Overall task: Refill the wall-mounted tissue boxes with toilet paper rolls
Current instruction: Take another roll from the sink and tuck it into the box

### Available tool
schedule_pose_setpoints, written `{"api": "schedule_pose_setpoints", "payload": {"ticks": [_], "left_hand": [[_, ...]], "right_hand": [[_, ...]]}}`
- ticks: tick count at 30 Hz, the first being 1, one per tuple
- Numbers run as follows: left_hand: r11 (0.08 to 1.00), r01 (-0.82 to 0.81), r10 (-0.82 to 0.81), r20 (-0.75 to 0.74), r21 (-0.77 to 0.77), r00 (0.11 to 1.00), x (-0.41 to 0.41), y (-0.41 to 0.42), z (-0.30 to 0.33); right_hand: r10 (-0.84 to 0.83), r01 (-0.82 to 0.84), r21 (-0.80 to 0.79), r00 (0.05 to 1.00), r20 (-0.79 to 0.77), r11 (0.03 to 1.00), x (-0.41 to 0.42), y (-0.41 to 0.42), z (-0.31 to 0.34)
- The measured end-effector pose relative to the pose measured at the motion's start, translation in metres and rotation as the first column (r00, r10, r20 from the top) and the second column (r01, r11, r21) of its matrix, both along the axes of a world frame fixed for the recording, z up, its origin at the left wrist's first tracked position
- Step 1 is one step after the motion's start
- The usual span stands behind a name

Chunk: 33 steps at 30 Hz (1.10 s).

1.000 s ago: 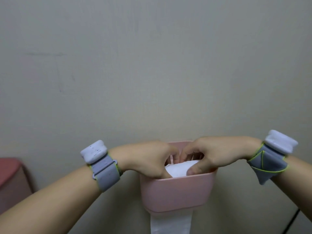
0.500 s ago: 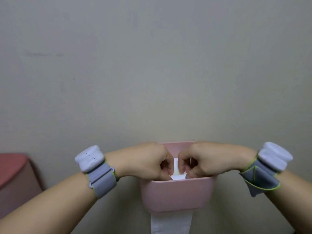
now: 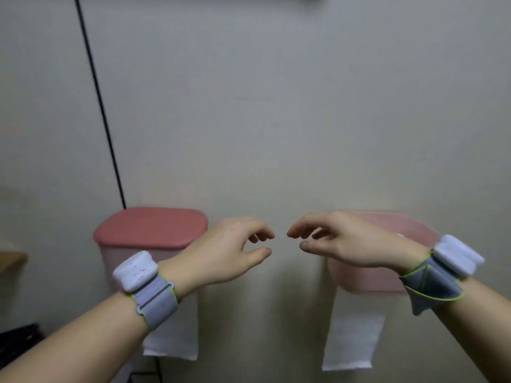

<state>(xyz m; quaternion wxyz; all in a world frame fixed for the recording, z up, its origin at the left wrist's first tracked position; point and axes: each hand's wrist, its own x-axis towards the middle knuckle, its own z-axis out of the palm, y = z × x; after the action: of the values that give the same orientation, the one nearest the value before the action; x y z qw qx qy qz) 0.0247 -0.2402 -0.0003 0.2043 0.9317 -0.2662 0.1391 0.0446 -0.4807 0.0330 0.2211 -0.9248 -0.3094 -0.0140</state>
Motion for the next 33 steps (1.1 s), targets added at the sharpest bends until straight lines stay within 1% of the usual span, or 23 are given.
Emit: {"api": "schedule_pose_setpoints", "payload": {"ticks": [1, 3, 4, 7, 9, 10, 14, 17, 19, 21, 22, 24, 26, 28, 30, 32, 33], "left_hand": [[1.000, -0.007, 0.007, 0.002, -0.009, 1.000, -0.002, 0.007, -0.005], [0.994, -0.095, 0.094, -0.031, -0.046, 0.995, -0.043, 0.082, -0.038], [0.992, -0.118, 0.116, -0.043, -0.049, 0.992, -0.054, 0.104, -0.052], [0.973, -0.229, 0.228, -0.096, -0.006, 0.969, -0.095, 0.173, -0.100], [0.947, -0.318, 0.320, -0.160, 0.036, 0.934, -0.119, 0.214, -0.128], [0.939, -0.341, 0.345, -0.173, 0.055, 0.922, -0.120, 0.221, -0.137], [0.867, -0.489, 0.491, -0.316, 0.092, 0.812, -0.149, 0.288, -0.189], [0.819, -0.565, 0.551, -0.401, 0.094, 0.732, -0.160, 0.322, -0.227], [0.797, -0.596, 0.572, -0.442, 0.101, 0.691, -0.161, 0.338, -0.253], [0.798, -0.590, 0.566, -0.487, 0.121, 0.665, -0.156, 0.355, -0.284], [0.811, -0.565, 0.556, -0.508, 0.156, 0.658, -0.152, 0.363, -0.301], [0.837, -0.487, 0.538, -0.534, 0.248, 0.652, -0.142, 0.376, -0.329], [0.855, -0.394, 0.518, -0.529, 0.337, 0.672, -0.137, 0.382, -0.346], [0.855, -0.311, 0.498, -0.490, 0.415, 0.716, -0.127, 0.393, -0.364], [0.851, -0.227, 0.444, -0.419, 0.474, 0.792, -0.119, 0.402, -0.383], [0.851, -0.155, 0.385, -0.395, 0.501, 0.834, -0.113, 0.407, -0.396], [0.855, -0.137, 0.360, -0.383, 0.499, 0.851, -0.112, 0.408, -0.398]], "right_hand": [[0.010, -0.010, 0.001, 1.000, -0.008, 1.000, -0.004, 0.007, -0.006], [0.100, -0.101, -0.021, 0.993, -0.060, 0.995, -0.019, 0.083, -0.041], [0.125, -0.127, -0.013, 0.989, -0.082, 0.992, -0.023, 0.105, -0.059], [0.207, -0.208, 0.015, 0.957, -0.202, 0.978, -0.037, 0.181, -0.118], [0.264, -0.270, 0.015, 0.924, -0.276, 0.963, -0.045, 0.230, -0.160], [0.265, -0.274, 0.007, 0.920, -0.289, 0.962, -0.046, 0.237, -0.172], [0.345, -0.393, -0.085, 0.877, -0.334, 0.916, -0.055, 0.314, -0.238], [0.383, -0.461, -0.124, 0.835, -0.395, 0.878, -0.055, 0.362, -0.281], [0.384, -0.476, -0.133, 0.821, -0.423, 0.870, -0.051, 0.387, -0.308], [0.383, -0.480, -0.128, 0.811, -0.443, 0.868, -0.045, 0.413, -0.339], [0.379, -0.477, -0.123, 0.808, -0.451, 0.870, -0.042, 0.424, -0.354], [0.379, -0.477, -0.124, 0.808, -0.452, 0.870, -0.036, 0.442, -0.381], [0.384, -0.484, -0.157, 0.820, -0.424, 0.861, -0.038, 0.450, -0.401], [0.421, -0.502, -0.187, 0.838, -0.347, 0.845, -0.040, 0.454, -0.418], [0.469, -0.509, -0.214, 0.857, -0.212, 0.834, -0.042, 0.454, -0.428], [0.498, -0.503, -0.224, 0.863, -0.080, 0.835, -0.045, 0.453, -0.435], [0.502, -0.497, -0.243, 0.864, -0.045, 0.833, -0.047, 0.453, -0.435]]}}
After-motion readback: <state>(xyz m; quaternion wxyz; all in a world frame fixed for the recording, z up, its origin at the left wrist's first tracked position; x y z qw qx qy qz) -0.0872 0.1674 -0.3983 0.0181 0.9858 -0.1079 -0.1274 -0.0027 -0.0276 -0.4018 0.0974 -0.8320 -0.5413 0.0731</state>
